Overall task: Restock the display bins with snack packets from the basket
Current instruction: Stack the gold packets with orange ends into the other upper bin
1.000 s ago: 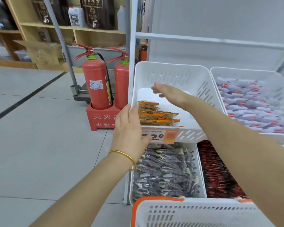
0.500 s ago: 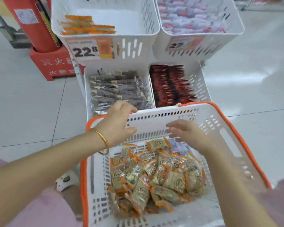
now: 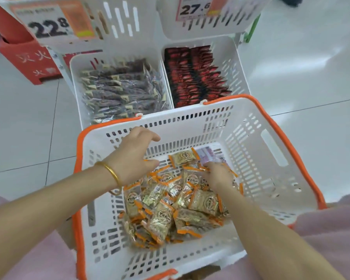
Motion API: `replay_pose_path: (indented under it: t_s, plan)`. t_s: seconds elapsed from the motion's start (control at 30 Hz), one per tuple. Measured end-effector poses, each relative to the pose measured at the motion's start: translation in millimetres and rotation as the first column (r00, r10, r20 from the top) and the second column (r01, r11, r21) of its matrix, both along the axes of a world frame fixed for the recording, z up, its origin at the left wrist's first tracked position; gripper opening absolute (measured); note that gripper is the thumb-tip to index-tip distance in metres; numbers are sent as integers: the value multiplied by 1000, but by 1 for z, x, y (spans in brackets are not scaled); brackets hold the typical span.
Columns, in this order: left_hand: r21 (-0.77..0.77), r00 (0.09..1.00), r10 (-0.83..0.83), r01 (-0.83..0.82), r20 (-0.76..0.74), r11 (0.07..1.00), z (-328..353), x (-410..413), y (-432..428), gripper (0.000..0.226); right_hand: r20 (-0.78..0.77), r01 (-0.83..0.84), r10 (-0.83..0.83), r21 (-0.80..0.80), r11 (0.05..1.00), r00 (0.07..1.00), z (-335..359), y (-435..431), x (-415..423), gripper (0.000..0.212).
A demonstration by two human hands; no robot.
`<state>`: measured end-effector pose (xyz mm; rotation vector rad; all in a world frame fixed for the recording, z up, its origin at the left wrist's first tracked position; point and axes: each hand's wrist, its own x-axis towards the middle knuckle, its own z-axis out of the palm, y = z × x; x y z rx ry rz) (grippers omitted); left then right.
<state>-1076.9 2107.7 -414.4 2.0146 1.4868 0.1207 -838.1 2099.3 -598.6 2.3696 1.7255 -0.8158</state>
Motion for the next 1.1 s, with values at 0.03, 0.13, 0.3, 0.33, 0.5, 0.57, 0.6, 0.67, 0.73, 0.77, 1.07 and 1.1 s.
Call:
replay_pose_path:
  t_s: [0.03,0.13,0.3,0.33,0.5,0.57,0.6,0.67,0.73,0.77,1.07,1.1]
  plan:
    - [-6,1000,-5,5,2,1000,-2,1,1,52,-7,23,-23,8,1000,1000,-2,2,-1,43]
    - [-20,1000,-11,11,12,1000,-8,1,4,51,-39,32,-31,11,999,999,-1,7,-7,31]
    - [-31,1000,-8,9,20,999,-8,1,7,51,-331,9,28,111,994,943,30,20,-15,26]
    - [-43,1000,4,-3,19,999,-8,1,8,52,-390,13,42,137,990,920,44,26,-19,26]
    - [-52,994,96,-94,43,994,-5,-4,14,58,-614,21,140,248,968,777,127,47,-34,10]
    - [-96,981,158,-147,114,984,-5,-8,15,61,-707,42,152,250,967,691,152,46,-43,11]
    - [-133,969,191,-171,157,976,-5,-10,15,58,-737,49,156,249,967,657,162,44,-49,11]
    - [-163,948,223,-189,227,968,-5,-15,17,37,-785,72,157,248,966,599,175,41,-61,11]
    - [-172,924,281,-241,261,955,-5,-22,18,27,-805,99,157,258,961,572,181,38,-71,11]
    - [-185,910,312,-269,273,945,-2,-25,18,27,-810,122,146,258,958,568,182,37,-74,9]
    - [-300,764,507,-413,399,860,-2,-39,23,30,-815,189,221,370,909,535,200,35,-80,12]
    - [-364,731,526,-392,434,845,-1,-37,20,27,-802,219,246,418,882,544,200,35,-86,15]
